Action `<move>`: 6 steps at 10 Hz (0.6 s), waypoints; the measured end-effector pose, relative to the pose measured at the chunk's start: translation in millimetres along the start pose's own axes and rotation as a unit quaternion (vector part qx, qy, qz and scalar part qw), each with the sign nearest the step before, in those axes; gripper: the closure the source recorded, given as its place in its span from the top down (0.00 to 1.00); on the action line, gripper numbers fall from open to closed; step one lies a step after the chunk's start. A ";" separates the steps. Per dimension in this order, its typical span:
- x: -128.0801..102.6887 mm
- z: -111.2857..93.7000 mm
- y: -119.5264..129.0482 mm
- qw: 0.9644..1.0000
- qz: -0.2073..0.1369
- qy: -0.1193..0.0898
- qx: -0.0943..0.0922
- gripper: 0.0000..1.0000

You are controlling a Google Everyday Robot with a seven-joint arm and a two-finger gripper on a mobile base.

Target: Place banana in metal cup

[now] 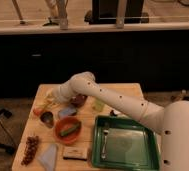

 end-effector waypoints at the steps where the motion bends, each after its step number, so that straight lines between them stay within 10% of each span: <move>1: -2.0 0.6 0.5 1.000 0.011 -0.012 -0.005 0.01; 6: -17.2 15.6 11.1 0.994 0.073 -0.076 -0.031 0.01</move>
